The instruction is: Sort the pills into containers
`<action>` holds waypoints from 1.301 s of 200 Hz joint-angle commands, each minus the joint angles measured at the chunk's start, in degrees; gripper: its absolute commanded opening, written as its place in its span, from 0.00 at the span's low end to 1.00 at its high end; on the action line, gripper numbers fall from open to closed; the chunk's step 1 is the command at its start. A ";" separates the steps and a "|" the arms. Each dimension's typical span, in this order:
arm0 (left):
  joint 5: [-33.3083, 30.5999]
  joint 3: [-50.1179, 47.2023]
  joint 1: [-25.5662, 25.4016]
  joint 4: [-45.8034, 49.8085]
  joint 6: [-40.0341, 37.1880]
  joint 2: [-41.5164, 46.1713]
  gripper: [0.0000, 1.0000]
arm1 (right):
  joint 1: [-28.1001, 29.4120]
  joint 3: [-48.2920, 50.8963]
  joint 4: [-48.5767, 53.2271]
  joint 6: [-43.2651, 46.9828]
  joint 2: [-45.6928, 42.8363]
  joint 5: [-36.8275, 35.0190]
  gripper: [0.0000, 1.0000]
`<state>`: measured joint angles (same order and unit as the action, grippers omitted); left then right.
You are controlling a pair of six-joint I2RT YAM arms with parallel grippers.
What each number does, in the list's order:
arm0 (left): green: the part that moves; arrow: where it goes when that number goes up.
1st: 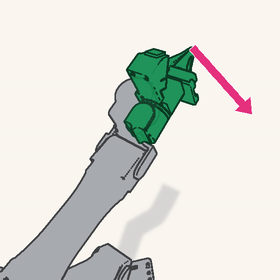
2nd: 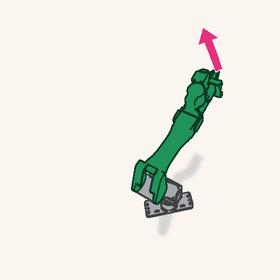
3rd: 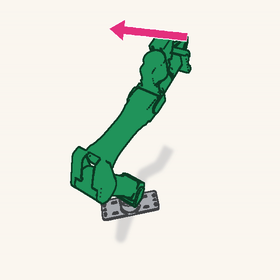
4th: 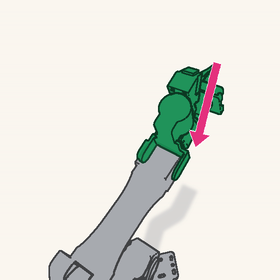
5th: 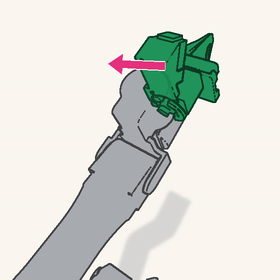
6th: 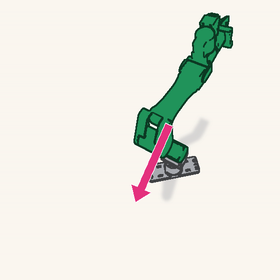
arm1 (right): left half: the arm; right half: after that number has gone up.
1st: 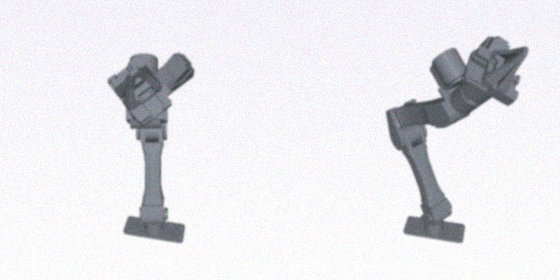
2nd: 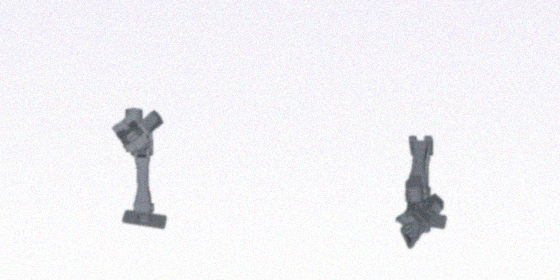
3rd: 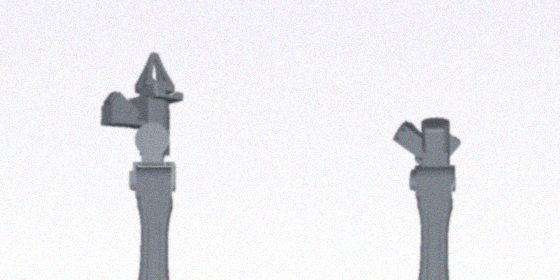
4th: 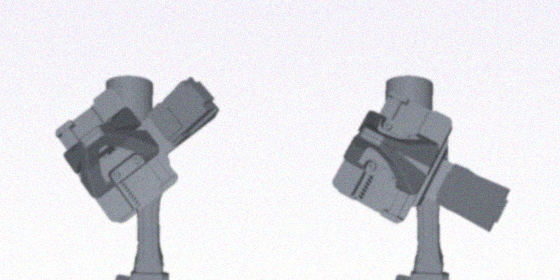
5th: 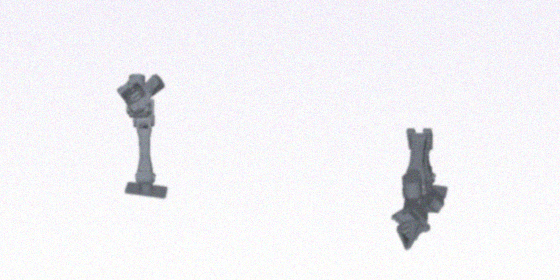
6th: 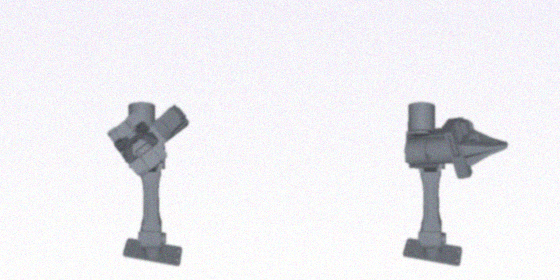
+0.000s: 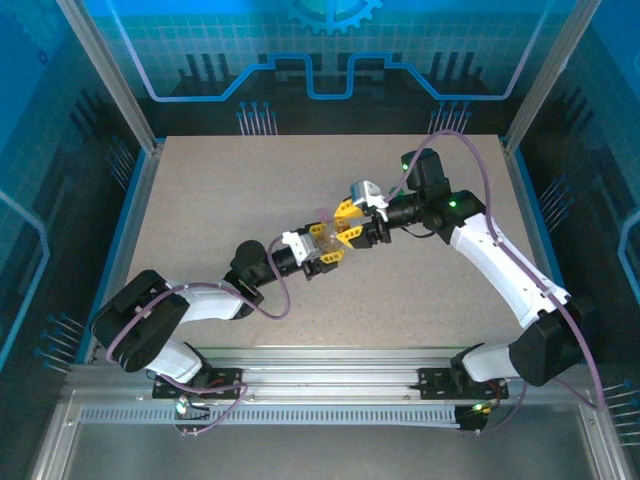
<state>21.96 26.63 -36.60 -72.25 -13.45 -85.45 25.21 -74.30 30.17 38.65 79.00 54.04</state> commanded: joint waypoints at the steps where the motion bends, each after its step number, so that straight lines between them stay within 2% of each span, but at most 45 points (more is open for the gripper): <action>1: 1.21 1.67 -0.22 -0.48 -0.36 -0.51 0.00 | 1.60 -1.63 1.30 -0.90 0.22 -2.67 0.42; 24: 0.51 1.93 -0.21 0.77 -1.42 0.22 0.00 | 3.36 -0.34 0.11 -6.09 0.19 -9.03 0.39; 54: -2.43 1.98 -0.20 2.22 -3.86 1.42 0.00 | 5.68 5.11 -6.36 -21.40 -1.50 -19.31 0.36; 96: -6.59 2.02 -0.22 3.75 -6.74 2.97 0.00 | 10.60 13.70 -14.74 -48.30 -5.39 -47.03 0.35; 106: -7.11 1.93 -0.19 3.77 -7.03 3.17 0.00 | 11.35 14.59 -15.50 -54.13 -5.97 -51.97 0.39; 120: -7.59 1.57 -0.35 3.35 -7.18 3.35 0.00 | 12.24 15.44 -16.08 -61.50 -6.75 -58.19 0.39; 171: -7.91 -0.38 -0.61 0.73 -7.03 3.16 0.00 | 13.78 16.07 -18.12 -67.49 -7.86 -64.42 0.35; 216: -7.74 -2.05 -1.43 -0.54 -7.14 2.80 0.00 | 13.73 13.66 -17.68 -67.97 -7.24 -64.27 0.53; 260: -7.32 -3.00 -1.91 -2.28 -6.44 1.53 0.00 | 13.64 8.74 -16.27 -67.34 -4.28 -62.72 0.60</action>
<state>10.28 24.05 -36.82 -65.30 -17.12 -85.43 40.18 -62.30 13.30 -27.73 72.77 -2.07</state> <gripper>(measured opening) 0.519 0.589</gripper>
